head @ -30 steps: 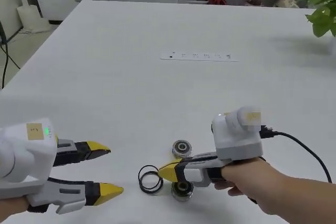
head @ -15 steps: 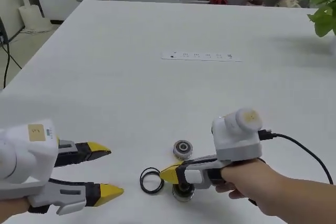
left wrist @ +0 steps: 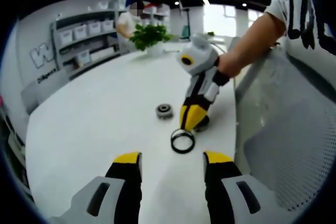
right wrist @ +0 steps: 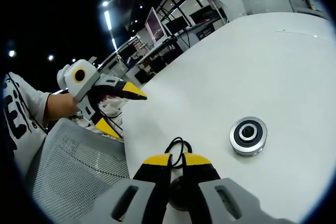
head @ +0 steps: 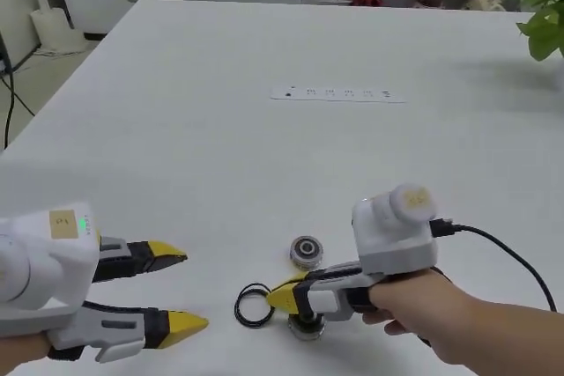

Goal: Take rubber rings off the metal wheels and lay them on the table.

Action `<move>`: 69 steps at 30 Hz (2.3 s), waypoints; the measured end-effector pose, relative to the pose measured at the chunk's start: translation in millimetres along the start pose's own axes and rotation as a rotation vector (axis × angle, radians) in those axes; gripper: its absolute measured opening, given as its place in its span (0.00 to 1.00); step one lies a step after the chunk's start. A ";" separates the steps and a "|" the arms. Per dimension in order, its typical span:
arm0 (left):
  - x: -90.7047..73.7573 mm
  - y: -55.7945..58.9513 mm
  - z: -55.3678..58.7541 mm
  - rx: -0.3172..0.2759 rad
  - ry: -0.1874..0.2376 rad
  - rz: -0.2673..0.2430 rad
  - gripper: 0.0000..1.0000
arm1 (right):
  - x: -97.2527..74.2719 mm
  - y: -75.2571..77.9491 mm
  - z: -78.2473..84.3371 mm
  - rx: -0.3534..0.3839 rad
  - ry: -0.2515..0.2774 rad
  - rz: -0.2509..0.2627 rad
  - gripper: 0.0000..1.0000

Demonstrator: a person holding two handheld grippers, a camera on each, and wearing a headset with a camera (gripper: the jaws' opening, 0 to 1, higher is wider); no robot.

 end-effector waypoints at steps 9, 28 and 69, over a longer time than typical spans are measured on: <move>1.1 0.7 -2.5 0.005 -0.002 0.005 0.48 | -1.1 -4.1 1.3 -0.072 -0.020 0.003 0.12; -2.3 2.7 -6.7 0.011 0.010 0.001 0.48 | -8.4 -13.6 -3.3 -0.212 -0.038 0.011 0.33; -10.4 -5.3 -35.9 0.043 0.058 -0.023 0.49 | -83.0 -10.0 -33.0 -0.376 0.074 0.133 0.54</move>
Point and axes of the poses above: the centre of the closed fingertips' face, and the gripper's own axes: x roughly forward along the fingers, y roughly to its right, z roughly out of its underside, the point moved 2 cm from there along -x, roughly backward along the fingers, and after that the axes turned 2 degrees about z, right-handed, at the moved point
